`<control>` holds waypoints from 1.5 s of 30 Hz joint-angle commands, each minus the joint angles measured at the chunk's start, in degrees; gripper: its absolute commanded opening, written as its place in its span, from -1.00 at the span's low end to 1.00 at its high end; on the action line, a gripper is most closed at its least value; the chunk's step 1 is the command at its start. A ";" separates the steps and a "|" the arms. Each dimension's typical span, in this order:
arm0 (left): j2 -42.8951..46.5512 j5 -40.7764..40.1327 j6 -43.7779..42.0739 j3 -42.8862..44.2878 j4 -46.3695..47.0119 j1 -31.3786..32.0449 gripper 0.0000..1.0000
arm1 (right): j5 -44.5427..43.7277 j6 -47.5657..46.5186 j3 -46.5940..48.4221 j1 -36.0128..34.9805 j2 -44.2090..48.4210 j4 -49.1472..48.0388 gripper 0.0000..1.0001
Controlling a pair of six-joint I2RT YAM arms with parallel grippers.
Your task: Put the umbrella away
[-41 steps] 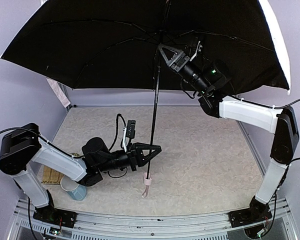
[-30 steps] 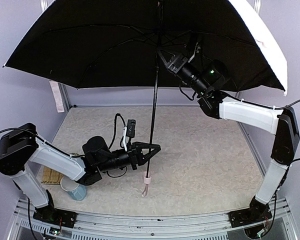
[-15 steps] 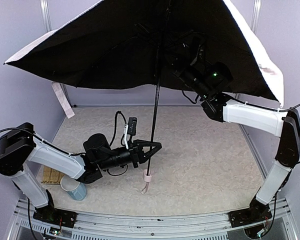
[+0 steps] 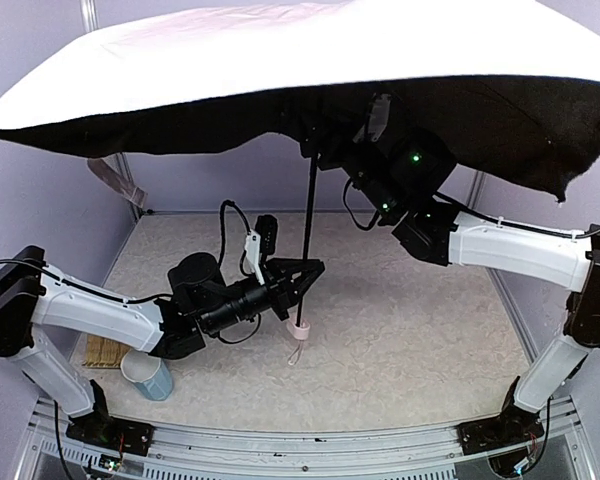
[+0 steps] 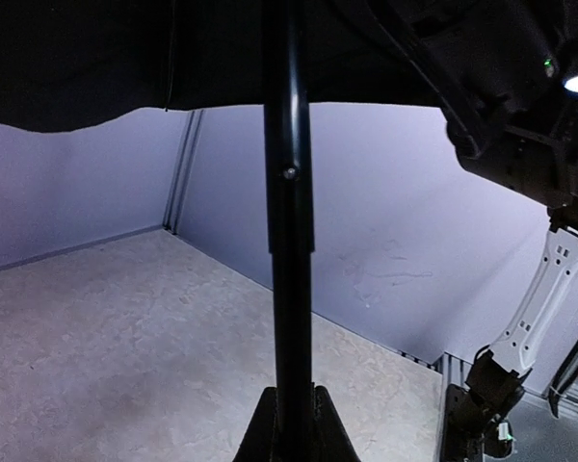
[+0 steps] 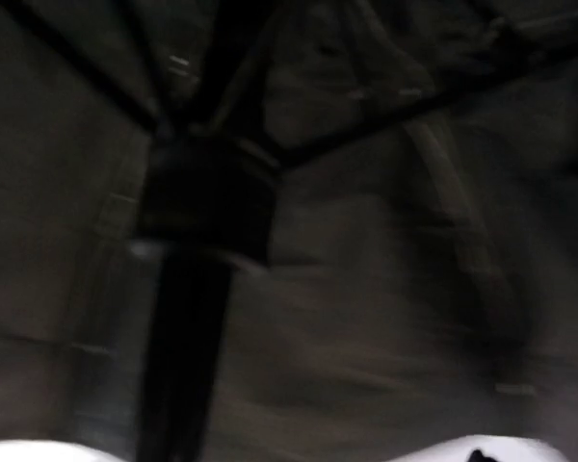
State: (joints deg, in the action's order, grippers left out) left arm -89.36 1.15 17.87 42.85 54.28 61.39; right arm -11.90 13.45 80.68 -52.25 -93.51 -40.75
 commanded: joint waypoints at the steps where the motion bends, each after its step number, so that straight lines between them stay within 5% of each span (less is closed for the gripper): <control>1: 0.73 -6.97 -5.34 2.06 2.07 0.96 -1.00 | -17.32 -16.41 3.54 -2.68 -0.09 -0.46 0.53; 8: -0.71 -7.46 -4.38 2.06 3.54 1.10 -1.00 | -18.38 -21.45 8.24 -3.54 -2.60 -5.11 0.17; 14: -0.57 -6.96 -4.90 1.66 4.08 1.10 -1.00 | -17.21 -22.75 13.18 -2.82 -4.80 -1.41 0.11; 17: -0.46 -7.05 -5.00 1.36 4.52 1.15 -1.00 | -16.42 -21.74 13.46 -2.40 -4.92 -0.28 -0.18; 26: 0.25 -6.95 -5.69 1.18 4.66 1.12 -1.00 | -15.08 -18.10 13.28 -2.34 -5.36 3.77 0.04; 30: 0.16 -6.67 -5.70 1.01 4.61 1.15 -1.00 | -15.28 -18.53 13.45 -2.38 -5.00 4.12 -0.17; 37: 0.31 -6.35 -6.16 1.64 4.44 0.91 -1.00 | -15.97 -19.08 12.26 -2.34 -3.97 6.59 -0.83; 45: 1.23 2.10 -7.40 4.08 7.09 -6.93 -1.00 | 0.48 -13.03 12.86 -2.31 -4.09 29.09 -0.79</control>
State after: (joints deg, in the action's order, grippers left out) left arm -90.43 -0.89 14.70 43.11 51.11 58.33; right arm -23.42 0.75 95.07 -54.94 -97.86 -29.36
